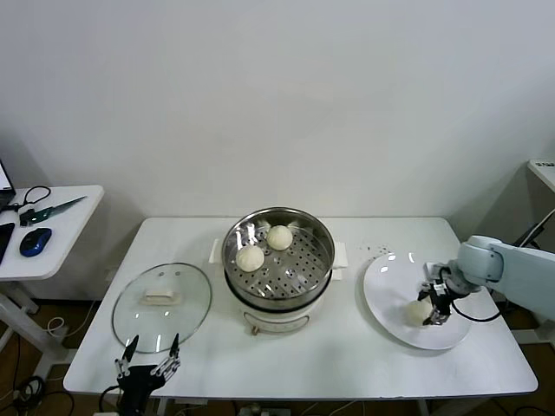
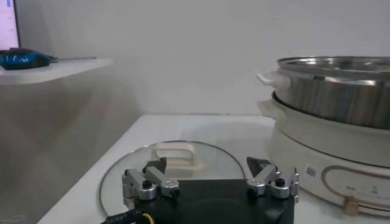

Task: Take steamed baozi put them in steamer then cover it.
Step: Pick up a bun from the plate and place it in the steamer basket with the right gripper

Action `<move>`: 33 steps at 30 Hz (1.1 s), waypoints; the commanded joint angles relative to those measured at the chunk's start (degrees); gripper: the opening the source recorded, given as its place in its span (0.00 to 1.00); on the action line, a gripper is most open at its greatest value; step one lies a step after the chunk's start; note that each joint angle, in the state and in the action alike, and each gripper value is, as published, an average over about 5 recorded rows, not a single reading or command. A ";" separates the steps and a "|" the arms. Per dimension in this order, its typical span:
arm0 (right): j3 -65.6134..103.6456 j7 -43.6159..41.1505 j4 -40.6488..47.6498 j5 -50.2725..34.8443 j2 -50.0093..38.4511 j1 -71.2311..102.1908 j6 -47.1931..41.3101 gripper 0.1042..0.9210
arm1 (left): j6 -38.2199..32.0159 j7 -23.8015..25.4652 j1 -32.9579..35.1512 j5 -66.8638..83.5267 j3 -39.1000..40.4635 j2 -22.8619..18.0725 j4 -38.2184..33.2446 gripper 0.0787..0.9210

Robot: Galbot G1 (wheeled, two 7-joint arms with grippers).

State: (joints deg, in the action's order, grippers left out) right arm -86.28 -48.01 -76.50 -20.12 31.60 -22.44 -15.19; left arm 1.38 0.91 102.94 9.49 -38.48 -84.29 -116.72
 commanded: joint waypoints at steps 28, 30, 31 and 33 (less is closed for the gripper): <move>-5.46 -1.92 -12.53 14.43 41.09 -25.45 38.29 0.66 | 0.17 -0.04 0.27 -0.89 -0.60 0.12 -1.37 0.88; -5.57 -1.24 -11.43 15.52 41.82 -22.99 37.87 0.66 | 0.20 -0.03 0.30 -0.89 -0.66 0.11 -1.36 0.88; -5.55 -1.07 -10.84 15.84 42.10 -21.83 37.50 0.66 | 0.21 -0.02 0.30 -0.89 -0.68 0.10 -1.34 0.88; -5.41 -0.83 -9.60 16.56 42.62 -19.58 36.81 0.66 | 0.23 -0.01 0.33 -0.89 -0.69 0.06 -1.33 0.88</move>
State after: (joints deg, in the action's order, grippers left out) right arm -93.53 -52.98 -86.73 -11.90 67.42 -51.96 18.75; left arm 1.56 0.87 103.20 8.61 -39.06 -84.22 -118.07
